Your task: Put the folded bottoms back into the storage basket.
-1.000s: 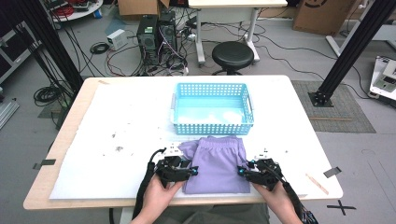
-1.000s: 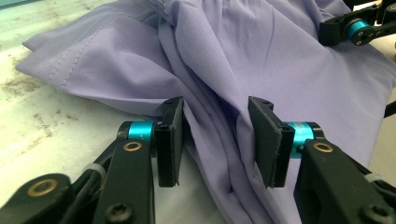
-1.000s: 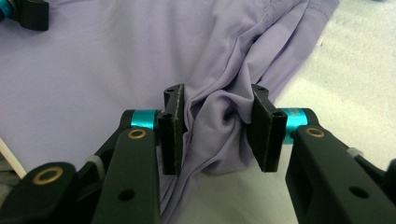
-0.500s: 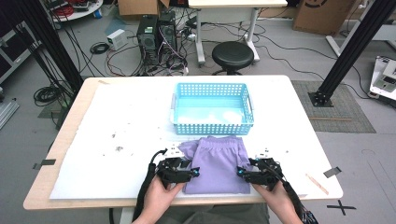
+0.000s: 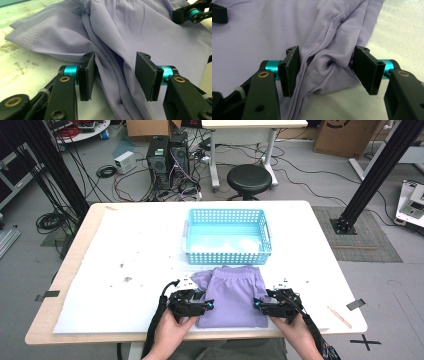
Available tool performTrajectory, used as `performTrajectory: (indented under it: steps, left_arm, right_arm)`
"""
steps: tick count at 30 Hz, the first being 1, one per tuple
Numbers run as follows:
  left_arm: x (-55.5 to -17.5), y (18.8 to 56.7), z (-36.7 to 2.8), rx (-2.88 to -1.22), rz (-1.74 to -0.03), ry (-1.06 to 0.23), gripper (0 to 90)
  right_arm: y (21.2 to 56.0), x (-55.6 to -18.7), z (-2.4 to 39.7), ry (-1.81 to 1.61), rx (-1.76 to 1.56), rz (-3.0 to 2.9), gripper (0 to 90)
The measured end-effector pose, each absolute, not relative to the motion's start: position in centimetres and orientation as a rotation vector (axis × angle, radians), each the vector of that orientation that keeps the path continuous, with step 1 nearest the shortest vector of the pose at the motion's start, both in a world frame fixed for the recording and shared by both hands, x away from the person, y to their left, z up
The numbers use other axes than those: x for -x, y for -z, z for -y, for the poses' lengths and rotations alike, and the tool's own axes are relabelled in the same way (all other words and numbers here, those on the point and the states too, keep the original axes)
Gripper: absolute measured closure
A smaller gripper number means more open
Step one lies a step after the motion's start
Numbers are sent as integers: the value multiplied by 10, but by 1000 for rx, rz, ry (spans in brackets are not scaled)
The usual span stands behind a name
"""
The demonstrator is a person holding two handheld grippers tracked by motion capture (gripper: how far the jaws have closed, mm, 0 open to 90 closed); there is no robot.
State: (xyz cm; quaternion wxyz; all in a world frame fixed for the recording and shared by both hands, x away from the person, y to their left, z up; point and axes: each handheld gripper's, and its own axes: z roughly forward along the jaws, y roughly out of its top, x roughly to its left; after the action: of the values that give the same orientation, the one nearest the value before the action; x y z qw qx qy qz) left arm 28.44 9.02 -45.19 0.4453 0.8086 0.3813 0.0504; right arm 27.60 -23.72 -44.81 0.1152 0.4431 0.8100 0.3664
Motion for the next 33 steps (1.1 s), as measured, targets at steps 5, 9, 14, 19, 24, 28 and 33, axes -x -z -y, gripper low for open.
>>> performTrajectory:
  steps: [5, 9, 14, 19, 24, 28, 33]
  left_arm:
    - [-286, 452, -91, -1996, -959, -101, 503]
    - [-285, 451, -88, -1989, -987, -115, 502]
    - [-286, 451, -86, -1993, -991, -126, 529]
    - [-285, 451, -85, -1992, -998, -147, 561]
    - [-285, 451, -85, -1993, -1000, -148, 586]
    - [-285, 451, -85, -1993, -1006, -155, 605]
    - [-287, 451, -86, -1991, -1012, -152, 653]
  right_arm:
    - [448, -275, 237, -1079, -1308, -2372, 400]
    - [448, -276, 238, -1095, -1297, -2384, 513]
    - [448, -275, 232, -1100, -1288, -2394, 574]
    - [448, -275, 230, -1114, -1292, -2405, 641]
    - [448, -278, 233, -1141, -1311, -2413, 677]
    - [448, -278, 233, -1141, -1320, -2418, 693]
    - [448, -280, 229, -1139, -1302, -2435, 760]
